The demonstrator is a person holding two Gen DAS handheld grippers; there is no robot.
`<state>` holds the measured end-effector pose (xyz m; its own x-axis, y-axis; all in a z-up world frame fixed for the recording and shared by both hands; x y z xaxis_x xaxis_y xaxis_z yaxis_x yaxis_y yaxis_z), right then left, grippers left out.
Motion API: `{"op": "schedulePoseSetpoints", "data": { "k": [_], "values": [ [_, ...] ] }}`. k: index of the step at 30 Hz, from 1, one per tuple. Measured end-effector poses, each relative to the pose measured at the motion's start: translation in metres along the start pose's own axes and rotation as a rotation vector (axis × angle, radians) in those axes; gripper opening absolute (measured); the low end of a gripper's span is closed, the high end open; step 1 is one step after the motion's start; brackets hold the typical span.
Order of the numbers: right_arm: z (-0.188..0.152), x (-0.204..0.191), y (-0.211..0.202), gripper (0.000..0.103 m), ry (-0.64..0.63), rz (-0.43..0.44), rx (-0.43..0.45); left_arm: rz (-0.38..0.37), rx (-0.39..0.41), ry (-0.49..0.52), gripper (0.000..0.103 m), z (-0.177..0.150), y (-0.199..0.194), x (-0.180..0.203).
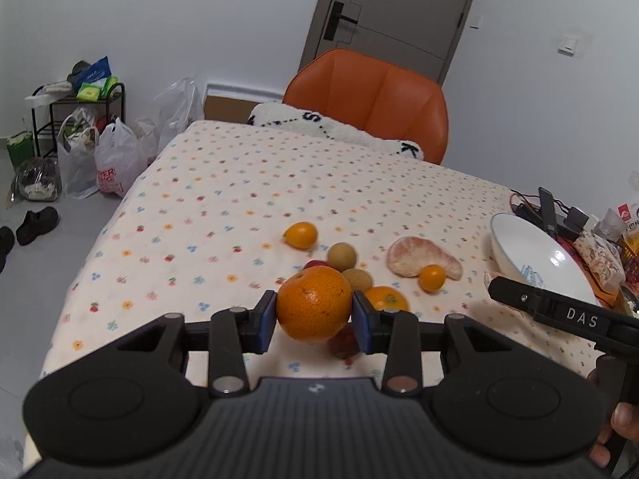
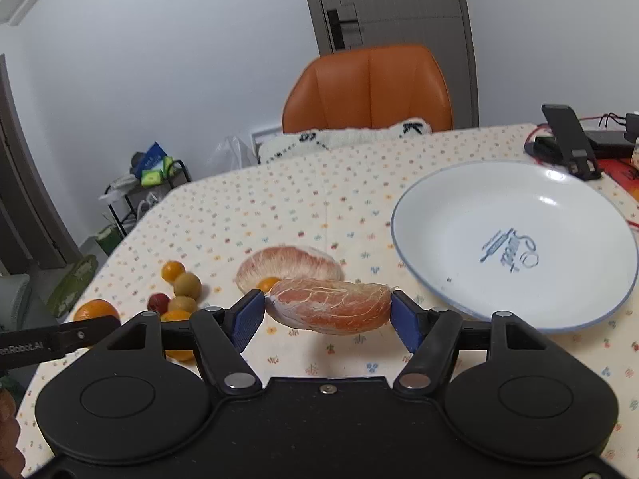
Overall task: Organize fruits
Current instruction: 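Carry the pomelo segment onto the white plate and open right tool while left carries orange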
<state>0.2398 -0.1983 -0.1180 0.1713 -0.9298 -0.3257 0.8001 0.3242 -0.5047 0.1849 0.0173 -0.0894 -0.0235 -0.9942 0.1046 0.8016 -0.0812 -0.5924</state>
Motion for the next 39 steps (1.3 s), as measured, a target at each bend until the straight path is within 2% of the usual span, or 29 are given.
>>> {"op": "schedulePoseSetpoints", "data": {
  "k": [7, 24, 39],
  "values": [
    [0.011, 0.012, -0.015, 0.066, 0.011, 0.019, 0.04, -0.009, 0.025, 0.03, 0.038, 0.012, -0.003, 0.026],
    [0.031, 0.079, -0.04, 0.066, 0.081, -0.013, 0.096, -0.049, 0.046, 0.12, 0.038, 0.029, 0.011, 0.103],
    [0.046, 0.123, -0.041, 0.066, 0.081, -0.039, 0.118, -0.082, 0.044, 0.177, 0.038, 0.042, 0.036, 0.158]
  ]
}}
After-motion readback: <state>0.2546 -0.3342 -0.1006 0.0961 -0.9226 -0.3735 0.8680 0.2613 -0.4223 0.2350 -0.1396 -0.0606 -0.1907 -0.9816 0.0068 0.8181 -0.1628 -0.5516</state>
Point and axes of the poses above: each gripper's, at about its wrist camera, not at the fingertips, and y roughly the way its jaws point, x to its right, z to its top, the point moved 10 cm from there along y, roughly the way its jaws point, and after that the axes turned 10 degrees about y, right-handed, at the moved point
